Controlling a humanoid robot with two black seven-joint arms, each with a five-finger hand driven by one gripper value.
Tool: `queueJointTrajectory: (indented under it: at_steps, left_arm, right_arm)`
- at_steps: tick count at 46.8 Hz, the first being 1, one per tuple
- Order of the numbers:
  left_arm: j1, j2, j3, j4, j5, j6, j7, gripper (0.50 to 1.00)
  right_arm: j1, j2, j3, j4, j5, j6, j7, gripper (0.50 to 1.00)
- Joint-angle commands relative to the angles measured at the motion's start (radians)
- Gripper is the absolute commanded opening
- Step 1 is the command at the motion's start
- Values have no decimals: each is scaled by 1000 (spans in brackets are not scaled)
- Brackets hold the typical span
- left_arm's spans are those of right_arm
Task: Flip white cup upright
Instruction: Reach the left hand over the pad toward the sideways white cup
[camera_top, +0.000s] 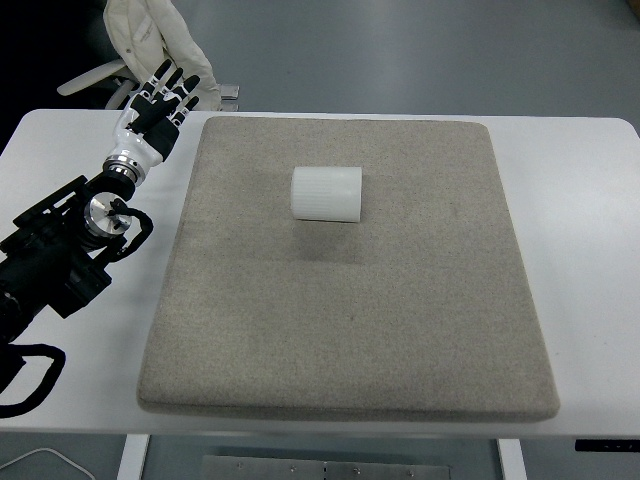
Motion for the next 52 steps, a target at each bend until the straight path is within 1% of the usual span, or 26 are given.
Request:
queueJointTrajectory:
  at_steps: [1, 12, 18, 24, 34, 46, 52]
  left_arm:
    - [0, 0, 0, 0, 0, 0, 0, 994]
    - [1, 0, -8, 2, -3, 0, 0, 994]
    - [1, 3, -15, 2, -17, -12, 0, 994]
    - [-3, 0, -11, 28, -12, -17, 0, 994]
    - [-18, 3, 9, 18, 27, -23, 0, 994]
    - [-78, 8, 47, -21, 363, -26, 0, 992]
    - [-106, 41, 49, -80, 581, -31, 0, 992]
  right_arm:
    - [0, 0, 0, 0, 0, 0, 0, 930]
    - [0, 0, 0, 0, 0, 0, 0, 930]
    - [0, 0, 1, 0, 0, 0, 0, 930]
    - [0, 0, 1, 0, 0, 0, 0, 930]
    - [0, 0, -2, 2, -2, 1, 0, 930]
    - [0, 0, -2, 3, -3, 1, 0, 930]
    - [0, 0, -2, 5, -5, 1, 0, 930]
